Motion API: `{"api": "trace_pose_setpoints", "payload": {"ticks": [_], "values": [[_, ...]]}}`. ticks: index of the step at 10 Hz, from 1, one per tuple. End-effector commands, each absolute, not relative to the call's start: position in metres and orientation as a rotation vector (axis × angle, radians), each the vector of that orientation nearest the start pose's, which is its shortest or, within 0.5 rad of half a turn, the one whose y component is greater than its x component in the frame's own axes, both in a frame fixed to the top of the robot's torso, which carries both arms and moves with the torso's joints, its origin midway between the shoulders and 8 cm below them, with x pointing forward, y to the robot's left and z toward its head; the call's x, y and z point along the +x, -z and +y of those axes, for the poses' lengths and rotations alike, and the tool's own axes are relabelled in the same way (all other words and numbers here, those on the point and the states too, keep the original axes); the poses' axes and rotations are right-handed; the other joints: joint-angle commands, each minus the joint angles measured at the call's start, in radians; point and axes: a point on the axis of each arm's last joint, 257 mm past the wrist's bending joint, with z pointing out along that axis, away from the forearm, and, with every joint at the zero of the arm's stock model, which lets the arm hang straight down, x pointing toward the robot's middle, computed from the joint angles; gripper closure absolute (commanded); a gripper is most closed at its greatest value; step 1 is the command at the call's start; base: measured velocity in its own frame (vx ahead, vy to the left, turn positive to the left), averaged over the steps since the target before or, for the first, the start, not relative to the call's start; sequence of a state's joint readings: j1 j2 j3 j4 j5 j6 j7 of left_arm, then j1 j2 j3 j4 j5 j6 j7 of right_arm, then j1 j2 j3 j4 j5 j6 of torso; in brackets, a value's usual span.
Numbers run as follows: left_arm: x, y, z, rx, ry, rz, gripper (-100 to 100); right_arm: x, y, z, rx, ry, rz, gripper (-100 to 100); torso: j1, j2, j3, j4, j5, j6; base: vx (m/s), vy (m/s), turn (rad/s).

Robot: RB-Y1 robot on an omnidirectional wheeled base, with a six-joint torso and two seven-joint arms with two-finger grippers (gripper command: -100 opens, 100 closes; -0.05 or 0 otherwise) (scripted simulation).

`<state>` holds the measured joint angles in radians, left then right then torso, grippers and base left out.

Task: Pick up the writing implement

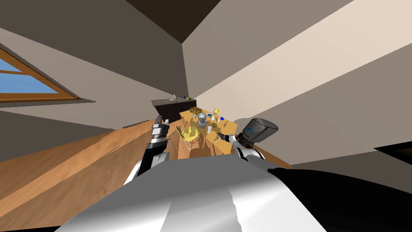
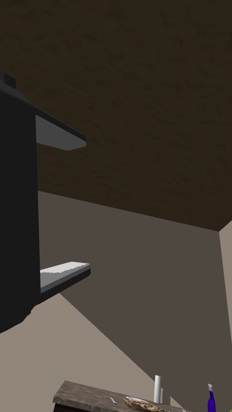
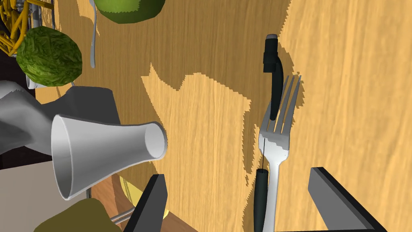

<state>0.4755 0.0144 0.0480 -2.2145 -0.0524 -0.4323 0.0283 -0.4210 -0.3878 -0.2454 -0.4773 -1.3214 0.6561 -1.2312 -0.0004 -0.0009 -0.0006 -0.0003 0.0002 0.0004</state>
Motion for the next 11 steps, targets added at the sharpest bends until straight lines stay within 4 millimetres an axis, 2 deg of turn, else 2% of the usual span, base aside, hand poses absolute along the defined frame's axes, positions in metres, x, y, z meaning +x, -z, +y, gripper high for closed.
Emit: {"api": "trace_pose_setpoints", "payload": {"ticks": [1, 4, 6, 7, 8, 9, 11], "values": [[0.367, 0.010, 0.293, -0.713, 1.227, 0.716, 0, 0.481, 0.488, -0.340, -2.279, 0.694, 0.995, -100, 0.000, 0.000, 0.000, 0.000, 0.000, 0.000, 0.019, -0.003, 0.005], [0.367, 0.010, 0.293, -0.713, 1.227, 0.716, 0, 0.474, 0.493, -0.337, -2.269, 0.658, 1.015, -100, -0.001, -0.001, 0.000, 0.000, 0.000, 0.000, 0.028, -0.015, 0.003], [0.367, 0.010, 0.293, -0.713, 1.227, 0.716, 0, 0.462, 0.503, -0.333, -2.263, 0.605, 1.045, -100, -0.001, -0.001, 0.000, 0.000, 0.000, 0.000, 0.034, -0.021, 0.004], [0.367, 0.010, 0.293, -0.713, 1.227, 0.716, 0, 0.467, 0.499, -0.335, -2.264, 0.621, 1.037, -100, -0.002, -0.001, -0.001, 0.000, 0.000, 0.000, 0.019, -0.014, 0.003], [0.367, 0.010, 0.293, -0.713, 1.227, 0.716, 0, 0.466, 0.499, -0.335, -2.264, 0.617, 1.038, 0, -0.001, 0.000, 0.000, 0.000, 0.000, 0.000, 0.000, 0.000, 0.000], [0.367, 0.010, 0.293, -0.713, 1.227, 0.716, 0, 0.462, 0.507, -0.328, -2.257, 0.625, 1.056, -100, 0.000, 0.001, 0.000, 0.000, 0.000, 0.000, 0.028, -0.031, 0.079], [0.367, 0.010, 0.293, -0.713, 1.227, 0.716, 0, 0.462, 0.509, -0.327, -2.256, 0.627, 1.060, -100, -0.002, -0.001, 0.000, 0.000, 0.000, 0.000, 0.028, -0.041, 0.057]]}}
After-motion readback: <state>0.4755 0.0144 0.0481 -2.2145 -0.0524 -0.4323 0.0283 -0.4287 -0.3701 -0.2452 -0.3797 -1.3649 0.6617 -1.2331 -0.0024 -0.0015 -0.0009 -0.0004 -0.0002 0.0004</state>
